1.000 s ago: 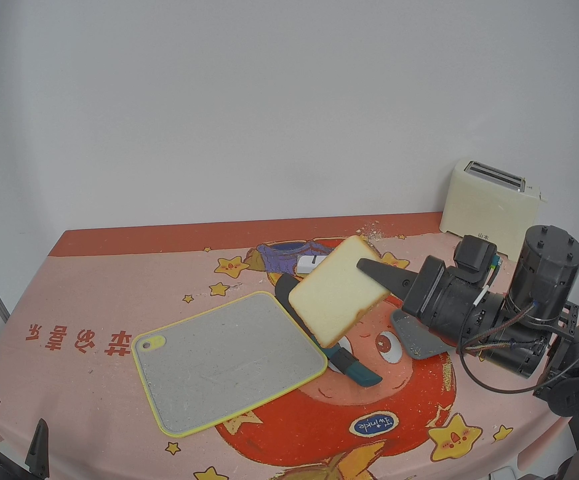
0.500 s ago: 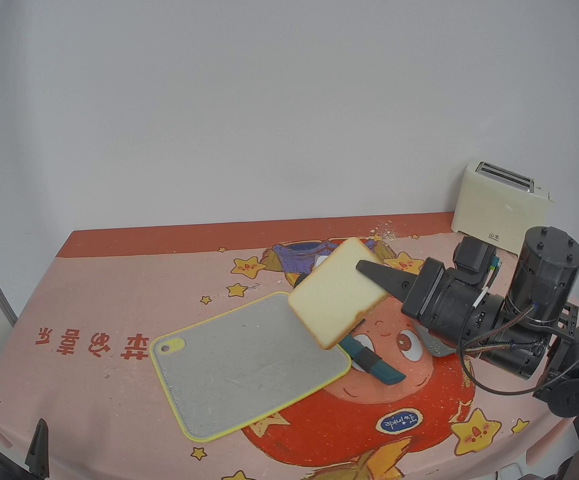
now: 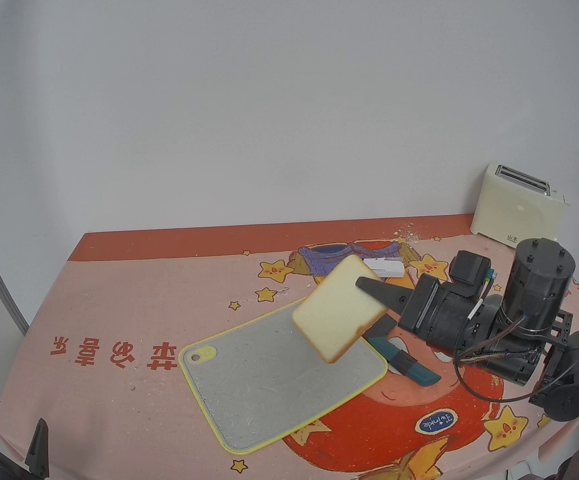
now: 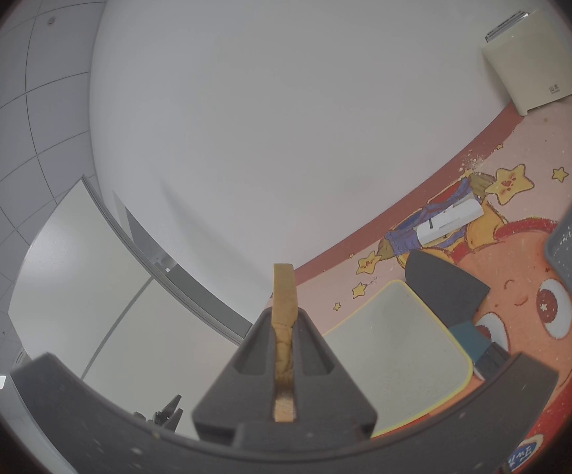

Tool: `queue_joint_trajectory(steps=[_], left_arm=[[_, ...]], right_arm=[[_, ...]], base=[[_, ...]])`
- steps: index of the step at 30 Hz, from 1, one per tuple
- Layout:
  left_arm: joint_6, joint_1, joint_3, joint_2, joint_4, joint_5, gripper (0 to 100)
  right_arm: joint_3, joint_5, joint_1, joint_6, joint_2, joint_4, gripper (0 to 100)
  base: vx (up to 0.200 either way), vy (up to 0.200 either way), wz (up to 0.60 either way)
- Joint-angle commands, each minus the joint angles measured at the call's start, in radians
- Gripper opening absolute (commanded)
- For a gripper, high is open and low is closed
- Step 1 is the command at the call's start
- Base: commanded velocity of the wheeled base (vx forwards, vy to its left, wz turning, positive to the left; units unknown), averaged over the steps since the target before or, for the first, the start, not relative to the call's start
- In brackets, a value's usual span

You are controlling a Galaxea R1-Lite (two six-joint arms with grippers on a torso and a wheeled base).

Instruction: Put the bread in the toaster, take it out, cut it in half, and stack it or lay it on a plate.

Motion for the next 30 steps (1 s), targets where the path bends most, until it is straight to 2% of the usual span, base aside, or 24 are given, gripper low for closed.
queue_joint_trajectory(steps=[1, 4, 6, 9, 10, 14, 15, 18, 20, 21, 22, 29, 30], left_arm=[[0.001, 0.0, 0.018, -0.002, -0.001, 0.0, 100], [0.001, 0.0, 0.018, -0.002, -0.001, 0.0, 100], [-0.001, 0.0, 0.018, -0.002, -0.001, 0.0, 100], [-0.001, 0.0, 0.018, -0.002, -0.001, 0.002, 100], [-0.001, 0.0, 0.018, -0.002, -0.001, 0.002, 100], [-0.001, 0.0, 0.018, -0.002, 0.001, 0.002, 100], [-0.001, 0.0, 0.018, -0.002, -0.001, 0.0, 100], [-0.001, 0.0, 0.018, -0.002, -0.001, 0.0, 100], [0.001, 0.0, 0.018, -0.002, -0.001, 0.0, 100], [0.001, 0.0, 0.018, -0.002, -0.001, 0.0, 100], [-0.001, 0.0, 0.018, -0.002, -0.001, 0.002, 100], [0.001, 0.0, 0.018, -0.002, -0.001, 0.0, 100], [0.001, 0.0, 0.018, -0.002, -0.001, 0.0, 100]], right_arm=[[0.013, 0.014, -0.013, 0.009, 0.062, -0.002, 0], [0.013, 0.025, -0.016, 0.012, 0.076, -0.002, 0], [0.019, 0.054, -0.014, 0.041, 0.103, -0.003, 0], [0.019, 0.055, -0.006, 0.059, 0.106, -0.005, 0], [0.016, 0.063, 0.001, 0.104, 0.123, -0.022, 0], [0.034, 0.097, 0.027, 0.161, 0.197, -0.12, 0], [0.04, 0.097, 0.033, 0.164, 0.214, -0.14, 0], [0.066, 0.086, 0.076, 0.165, 0.315, -0.336, 0], [0.072, 0.084, 0.083, 0.165, 0.327, -0.37, 0], [0.095, 0.081, 0.092, 0.165, 0.356, -0.456, 0], [0.106, 0.081, 0.093, 0.165, 0.369, -0.491, 0], [0.089, 0.086, 0.095, 0.171, 0.376, -0.497, 0], [0.082, 0.083, 0.095, 0.19, 0.382, -0.497, 0]], base=[[0.0, 0.0, 0.0], [0.0, 0.0, 0.0], [0.0, 0.0, 0.0], [0.0, 0.0, 0.0], [0.0, 0.0, 0.0], [0.0, 0.0, 0.0], [0.0, 0.0, 0.0], [0.0, 0.0, 0.0], [0.0, 0.0, 0.0], [0.0, 0.0, 0.0], [0.0, 0.0, 0.0], [0.0, 0.0, 0.0], [0.0, 0.0, 0.0]])
